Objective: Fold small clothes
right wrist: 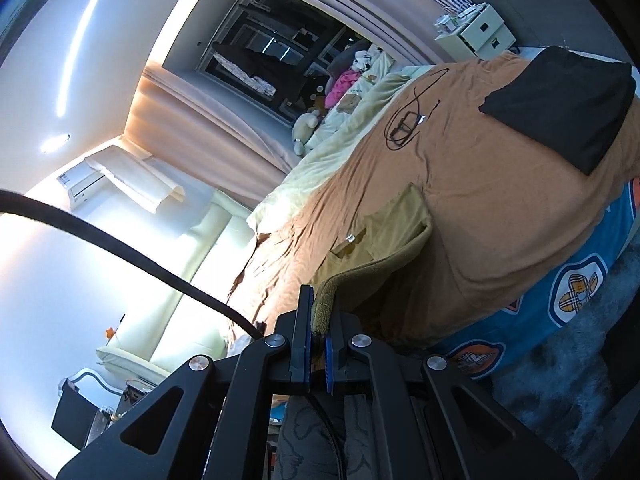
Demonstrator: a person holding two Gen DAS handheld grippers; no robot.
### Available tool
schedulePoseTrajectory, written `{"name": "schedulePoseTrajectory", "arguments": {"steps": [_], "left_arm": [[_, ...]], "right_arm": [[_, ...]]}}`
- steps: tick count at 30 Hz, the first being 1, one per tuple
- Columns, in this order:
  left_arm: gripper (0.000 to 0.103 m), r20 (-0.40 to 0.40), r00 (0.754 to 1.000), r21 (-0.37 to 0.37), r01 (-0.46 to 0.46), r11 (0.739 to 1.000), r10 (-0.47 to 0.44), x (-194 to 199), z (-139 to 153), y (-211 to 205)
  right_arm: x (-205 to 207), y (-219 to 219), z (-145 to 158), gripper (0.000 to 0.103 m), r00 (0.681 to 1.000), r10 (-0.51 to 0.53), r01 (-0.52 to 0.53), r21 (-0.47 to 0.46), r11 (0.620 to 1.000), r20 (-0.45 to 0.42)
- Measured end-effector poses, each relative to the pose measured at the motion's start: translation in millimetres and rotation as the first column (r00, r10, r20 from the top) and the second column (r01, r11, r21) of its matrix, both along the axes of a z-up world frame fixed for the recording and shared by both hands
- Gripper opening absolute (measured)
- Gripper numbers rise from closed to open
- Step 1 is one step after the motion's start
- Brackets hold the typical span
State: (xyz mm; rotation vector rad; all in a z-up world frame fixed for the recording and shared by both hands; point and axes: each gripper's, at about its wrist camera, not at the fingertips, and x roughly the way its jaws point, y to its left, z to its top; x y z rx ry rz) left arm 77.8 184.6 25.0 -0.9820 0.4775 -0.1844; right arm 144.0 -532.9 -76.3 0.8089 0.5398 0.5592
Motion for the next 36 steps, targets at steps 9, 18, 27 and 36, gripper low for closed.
{"name": "schedulePoseTrajectory", "arguments": {"steps": [9, 18, 27, 36], "left_arm": [[0.003, -0.042, 0.999, -0.020, -0.003, 1.000, 0.002, 29.7, -13.1, 11.4], [0.004, -0.091, 0.996, -0.042, -0.015, 0.999, 0.011, 83.4, -31.6, 25.7], [0.004, -0.154, 0.988, -0.031, -0.007, 1.000, 0.003, 147.6, -46.6, 36.9], [0.004, -0.231, 0.973, 0.016, -0.004, 1.000, 0.008, 218.3, -63.2, 45.3]], "right_arm": [[57.0, 12.7, -5.1, 0.001, 0.999, -0.017, 0.016, -0.019, 1.000, -0.039], [121.8, 29.8, 0.4, 0.001, 0.995, -0.038, 0.033, -0.053, 0.998, -0.094], [187.6, 44.2, -9.2, 0.001, 0.986, -0.052, 0.044, -0.056, 0.997, -0.160], [244.7, 63.7, -16.2, 0.001, 0.977, -0.069, 0.051, -0.092, 0.994, -0.204]]}}
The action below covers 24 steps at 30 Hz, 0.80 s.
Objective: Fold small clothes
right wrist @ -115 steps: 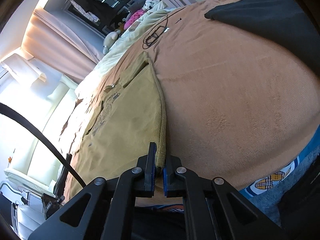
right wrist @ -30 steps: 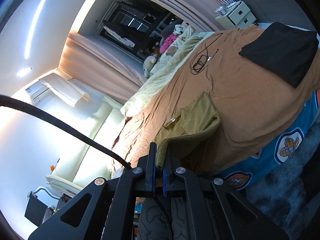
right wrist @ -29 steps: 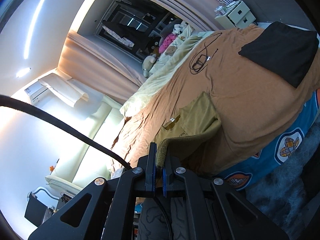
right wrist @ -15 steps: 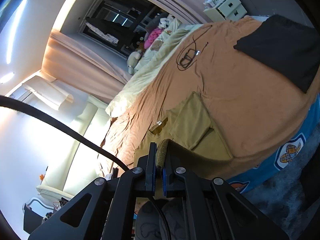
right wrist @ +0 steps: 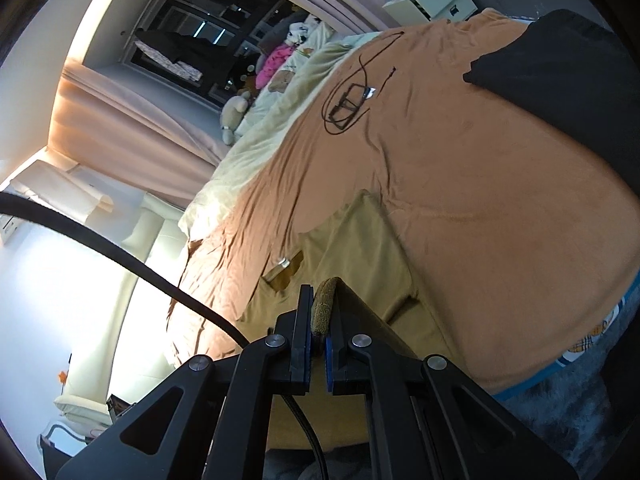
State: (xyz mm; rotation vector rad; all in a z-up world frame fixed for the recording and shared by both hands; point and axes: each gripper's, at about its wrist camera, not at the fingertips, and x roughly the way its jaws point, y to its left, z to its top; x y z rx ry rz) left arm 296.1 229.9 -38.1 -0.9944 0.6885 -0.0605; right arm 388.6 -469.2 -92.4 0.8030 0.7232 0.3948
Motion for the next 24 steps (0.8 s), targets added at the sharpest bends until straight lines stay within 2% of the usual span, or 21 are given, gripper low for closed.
{"name": "schedulePoseTrajectory", "arguments": {"steps": [11, 24], "left_arm": [[0.004, -0.058, 0.998, 0.005, -0.006, 1.000, 0.006, 60.4, -25.3, 20.6], [0.004, -0.167, 0.986, 0.048, -0.007, 0.999, 0.015, 120.6, -70.8, 29.4]], "right_arm": [[57.5, 30.8, 4.1, 0.001, 1.000, -0.001, 0.000, -0.058, 0.998, -0.028], [99.2, 54.8, -10.9, 0.001, 0.995, -0.021, 0.009, -0.114, 0.993, -0.101]]}}
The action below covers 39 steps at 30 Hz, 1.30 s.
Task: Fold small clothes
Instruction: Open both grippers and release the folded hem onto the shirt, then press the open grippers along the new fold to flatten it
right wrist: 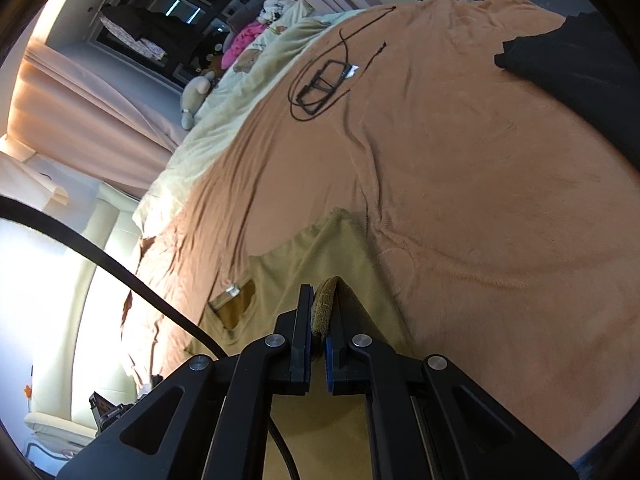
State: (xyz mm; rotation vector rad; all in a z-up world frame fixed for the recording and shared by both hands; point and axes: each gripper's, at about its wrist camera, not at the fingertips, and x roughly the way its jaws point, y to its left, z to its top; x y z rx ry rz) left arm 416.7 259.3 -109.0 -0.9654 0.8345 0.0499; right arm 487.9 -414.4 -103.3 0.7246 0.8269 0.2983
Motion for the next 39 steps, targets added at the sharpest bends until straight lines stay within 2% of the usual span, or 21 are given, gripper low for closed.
{"name": "schedulePoseTrajectory", "arguments": {"steps": [8, 11, 14, 16, 19, 21, 22, 23, 25, 26, 29, 31, 33, 39], "left_arm": [[0.004, -0.061, 0.997, 0.062, 0.058, 0.996, -0.054, 32.9, -24.1, -2.3], [0.008, -0.090, 0.991, 0.125, 0.105, 0.987, -0.094, 39.5, -24.0, -10.7], [0.034, -0.102, 0.987, 0.198, 0.142, 0.970, -0.124, 41.1, -18.6, -16.6], [0.059, -0.099, 0.985, 0.243, 0.158, 0.957, -0.138, 40.3, -12.3, -18.8], [0.074, -0.097, 0.981, 0.309, 0.191, 0.932, -0.169, 37.6, -1.9, -23.1], [0.079, -0.107, 0.975, 0.346, 0.218, 0.913, -0.192, 36.2, 2.4, -26.5], [0.081, -0.121, 0.970, 0.369, 0.239, 0.898, -0.209, 35.6, 4.1, -29.7], [0.082, -0.135, 0.966, 0.387, 0.257, 0.886, -0.222, 34.6, 4.9, -32.0], [0.082, -0.163, 0.956, 0.418, 0.291, 0.861, -0.244, 32.2, 5.4, -36.9], [0.082, -0.176, 0.951, 0.432, 0.306, 0.848, -0.254, 31.0, 5.2, -39.8], [0.082, -0.221, 0.938, 0.480, 0.343, 0.808, -0.267, 26.1, 2.3, -46.7], [0.082, -0.245, 0.930, 0.493, 0.362, 0.791, -0.273, 22.8, -0.4, -49.6], [0.082, -0.272, 0.920, 0.505, 0.385, 0.772, -0.281, 19.0, -3.8, -52.5], [0.082, -0.365, 0.882, 0.532, 0.461, 0.710, -0.299, 12.5, -19.9, -58.6]], "right_arm": [[14.7, 37.5, 9.7, 0.002, 0.998, 0.000, -0.011, -0.177, 0.984, -0.064], [12.7, 50.2, 17.7, 0.003, 0.997, 0.013, -0.031, -0.241, 0.970, -0.075], [8.0, 61.8, 26.0, 0.003, 0.997, 0.027, -0.048, -0.293, 0.955, -0.073], [6.6, 67.4, 28.4, 0.004, 0.996, 0.040, -0.064, -0.306, 0.950, -0.084], [4.8, 70.4, 32.9, 0.006, 0.994, 0.056, -0.084, -0.325, 0.942, -0.093], [0.5, 71.2, 35.2, 0.017, 0.993, 0.065, -0.095, -0.346, 0.934, -0.097], [-3.0, 71.5, 36.7, 0.030, 0.993, 0.069, -0.099, -0.353, 0.930, -0.097], [-6.8, 72.7, 39.2, 0.046, 0.993, 0.072, -0.102, -0.366, 0.925, -0.094], [-13.4, 75.9, 44.3, 0.062, 0.993, 0.080, -0.107, -0.398, 0.911, -0.082], [-13.4, 78.9, 46.9, 0.065, 0.993, 0.089, -0.115, -0.419, 0.901, -0.080], [-15.1, 87.7, 50.4, 0.067, 0.989, 0.120, -0.147, -0.466, 0.873, -0.087], [-17.9, 92.8, 52.1, 0.072, 0.985, 0.145, -0.171, -0.498, 0.850, -0.090], [-21.2, 99.7, 52.4, 0.076, 0.980, 0.173, -0.197, -0.544, 0.816, -0.096], [-27.7, 116.8, 38.7, 0.076, 0.954, 0.241, -0.298, -0.647, 0.702, -0.178]]}}
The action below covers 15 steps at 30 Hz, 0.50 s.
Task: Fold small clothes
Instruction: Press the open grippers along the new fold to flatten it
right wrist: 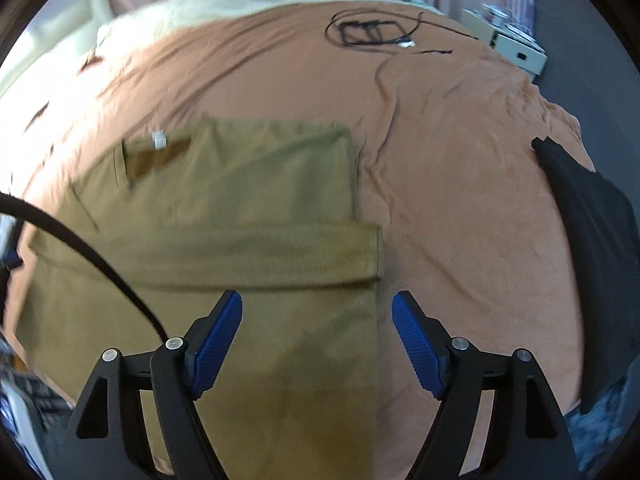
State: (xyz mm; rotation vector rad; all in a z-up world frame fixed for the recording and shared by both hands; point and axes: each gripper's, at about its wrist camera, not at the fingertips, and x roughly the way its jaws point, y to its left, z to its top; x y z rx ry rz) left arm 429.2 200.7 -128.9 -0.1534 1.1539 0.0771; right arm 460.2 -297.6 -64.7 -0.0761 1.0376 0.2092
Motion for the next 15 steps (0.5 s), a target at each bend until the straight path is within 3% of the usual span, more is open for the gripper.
{"name": "schedulePoseTrajectory", "arguments": {"steps": [8, 15], "left_arm": [[0.082, -0.097, 0.993, 0.076, 0.075, 0.994, -0.067, 4.9, -24.5, -5.7], [0.082, -0.133, 0.988, 0.141, 0.100, 0.985, -0.081, 21.1, -39.6, -8.0]], "right_arm": [[19.5, 9.3, -25.8, 0.076, 0.995, 0.054, -0.064, -0.116, 0.991, -0.087], [45.5, 21.1, -48.0, 0.076, 0.988, 0.080, -0.103, -0.175, 0.979, -0.134]]}}
